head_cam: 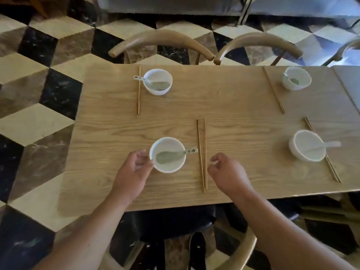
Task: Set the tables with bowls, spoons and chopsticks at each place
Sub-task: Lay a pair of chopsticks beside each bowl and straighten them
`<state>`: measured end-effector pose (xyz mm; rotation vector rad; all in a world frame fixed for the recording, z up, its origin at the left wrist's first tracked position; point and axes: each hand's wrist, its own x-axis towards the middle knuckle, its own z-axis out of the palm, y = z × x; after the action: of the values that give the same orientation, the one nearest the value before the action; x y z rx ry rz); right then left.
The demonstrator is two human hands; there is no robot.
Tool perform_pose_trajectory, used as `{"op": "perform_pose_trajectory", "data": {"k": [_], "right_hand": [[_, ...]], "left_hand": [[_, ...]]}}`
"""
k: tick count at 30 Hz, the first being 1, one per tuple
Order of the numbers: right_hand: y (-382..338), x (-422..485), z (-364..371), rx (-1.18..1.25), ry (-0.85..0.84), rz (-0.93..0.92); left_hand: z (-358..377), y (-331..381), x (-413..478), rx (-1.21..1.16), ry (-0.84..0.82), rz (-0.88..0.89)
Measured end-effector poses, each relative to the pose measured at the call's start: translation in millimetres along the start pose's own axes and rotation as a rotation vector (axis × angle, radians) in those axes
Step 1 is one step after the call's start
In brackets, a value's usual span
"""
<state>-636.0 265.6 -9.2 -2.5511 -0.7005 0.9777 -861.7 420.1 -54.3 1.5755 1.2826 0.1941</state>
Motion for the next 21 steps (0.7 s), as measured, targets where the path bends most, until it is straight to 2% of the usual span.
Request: {"op": "perform_pose_trajectory", "data": {"k": [7, 10, 21], "right_hand": [[-3.5, 78.1, 4.8, 0.0, 0.04, 0.055], [-6.6, 96.7, 8.0, -0.045, 0.054, 0.046], [-2.8, 104.8, 6.5, -0.061, 0.079, 0.019]], "left_hand": [[9.1, -22.2, 29.5, -0.222, -0.019, -0.166], [13.4, -17.3, 32.3, -0.257, -0.083, -0.158], [10.2, -10.9, 32.4, -0.298, -0.09, -0.219]]}}
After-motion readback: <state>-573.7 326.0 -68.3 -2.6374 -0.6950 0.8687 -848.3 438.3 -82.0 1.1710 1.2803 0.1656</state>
